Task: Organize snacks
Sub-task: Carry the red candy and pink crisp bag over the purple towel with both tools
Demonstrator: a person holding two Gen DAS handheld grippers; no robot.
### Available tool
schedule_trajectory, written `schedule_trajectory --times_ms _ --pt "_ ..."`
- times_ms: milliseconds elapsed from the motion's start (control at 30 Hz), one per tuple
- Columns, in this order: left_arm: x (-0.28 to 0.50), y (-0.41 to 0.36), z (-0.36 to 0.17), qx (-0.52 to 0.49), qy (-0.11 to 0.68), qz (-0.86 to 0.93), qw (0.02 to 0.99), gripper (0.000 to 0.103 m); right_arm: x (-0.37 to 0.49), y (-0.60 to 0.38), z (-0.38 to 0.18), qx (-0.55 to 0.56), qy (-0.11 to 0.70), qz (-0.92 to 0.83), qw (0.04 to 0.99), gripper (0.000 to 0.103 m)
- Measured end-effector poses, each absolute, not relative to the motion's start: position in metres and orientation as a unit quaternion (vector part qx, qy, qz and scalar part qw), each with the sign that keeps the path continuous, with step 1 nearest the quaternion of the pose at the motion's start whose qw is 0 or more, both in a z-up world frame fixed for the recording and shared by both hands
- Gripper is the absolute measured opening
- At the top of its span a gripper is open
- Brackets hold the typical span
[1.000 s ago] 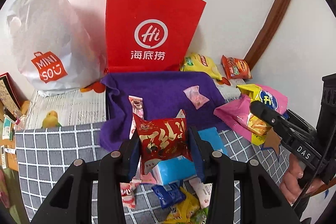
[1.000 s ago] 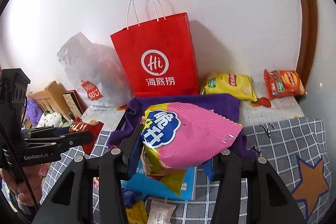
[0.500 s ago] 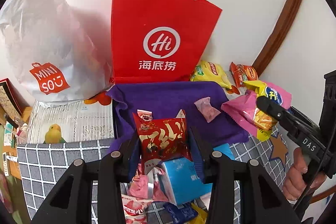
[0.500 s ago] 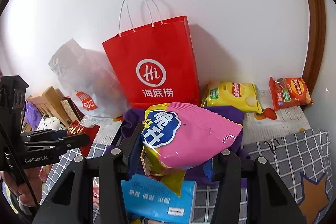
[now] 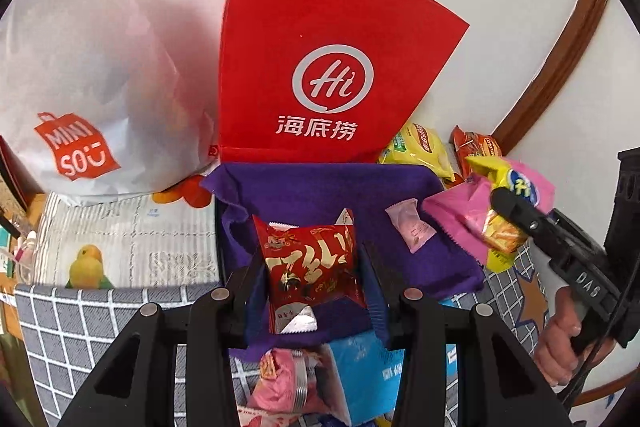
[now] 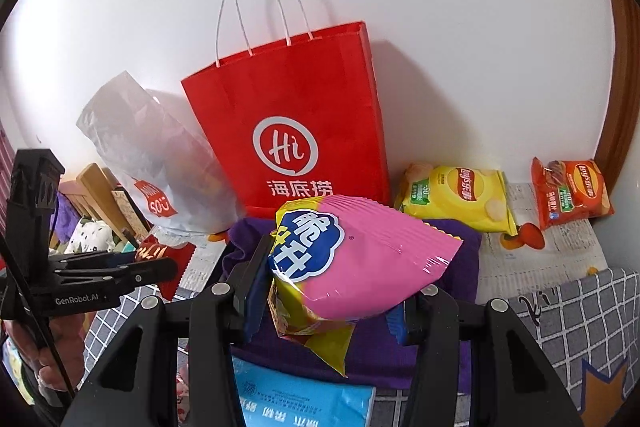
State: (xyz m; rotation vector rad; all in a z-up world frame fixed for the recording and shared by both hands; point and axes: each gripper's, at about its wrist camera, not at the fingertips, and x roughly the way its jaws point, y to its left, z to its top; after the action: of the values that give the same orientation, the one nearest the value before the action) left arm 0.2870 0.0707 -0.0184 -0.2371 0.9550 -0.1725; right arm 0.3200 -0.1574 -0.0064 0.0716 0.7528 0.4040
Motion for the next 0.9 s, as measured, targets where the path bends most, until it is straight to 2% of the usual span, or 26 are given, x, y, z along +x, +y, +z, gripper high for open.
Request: schedule_trajectory --times_ms 900 --pt "0.343 0.067 -0.090 -0.114 0.514 -0.075 0.847 0.041 0.358 -0.154 -0.083 -0.013 0.454 0.191 0.870 0.049"
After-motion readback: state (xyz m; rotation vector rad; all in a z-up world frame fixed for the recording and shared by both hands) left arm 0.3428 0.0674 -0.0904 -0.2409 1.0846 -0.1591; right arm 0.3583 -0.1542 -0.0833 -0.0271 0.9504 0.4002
